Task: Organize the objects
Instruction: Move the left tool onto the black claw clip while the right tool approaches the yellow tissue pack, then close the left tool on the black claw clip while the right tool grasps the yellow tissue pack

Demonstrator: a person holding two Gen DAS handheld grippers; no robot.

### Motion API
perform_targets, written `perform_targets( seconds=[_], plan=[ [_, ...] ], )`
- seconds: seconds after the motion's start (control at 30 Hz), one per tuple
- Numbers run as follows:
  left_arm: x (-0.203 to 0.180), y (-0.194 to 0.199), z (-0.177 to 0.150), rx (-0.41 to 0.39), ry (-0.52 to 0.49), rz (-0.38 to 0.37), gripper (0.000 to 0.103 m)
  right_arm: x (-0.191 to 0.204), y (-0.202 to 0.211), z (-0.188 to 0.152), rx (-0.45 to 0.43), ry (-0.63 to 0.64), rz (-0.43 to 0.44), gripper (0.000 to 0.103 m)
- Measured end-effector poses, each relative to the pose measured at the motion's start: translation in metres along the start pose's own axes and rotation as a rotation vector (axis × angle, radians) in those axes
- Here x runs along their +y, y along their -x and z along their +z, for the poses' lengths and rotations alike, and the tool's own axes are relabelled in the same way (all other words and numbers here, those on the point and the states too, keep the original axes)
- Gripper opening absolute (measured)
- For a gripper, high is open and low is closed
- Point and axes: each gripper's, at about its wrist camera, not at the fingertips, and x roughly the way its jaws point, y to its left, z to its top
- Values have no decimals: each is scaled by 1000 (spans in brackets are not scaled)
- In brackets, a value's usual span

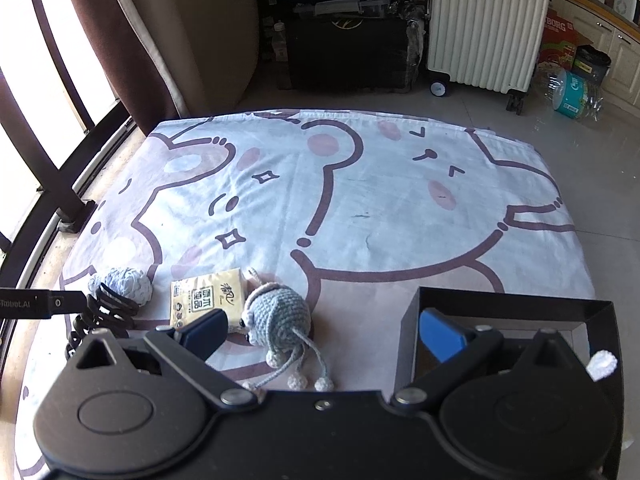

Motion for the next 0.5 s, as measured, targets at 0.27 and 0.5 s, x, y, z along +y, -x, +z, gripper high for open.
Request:
perform_targets(
  seconds=[0.27,0.5],
  plan=[
    [1,-21,-8,53,36,-61,86,13,-15,12,16,34,56,103],
    [5,-27,-12,77,84,-114,86,23,-26,17,20,29,121,103]
  ],
)
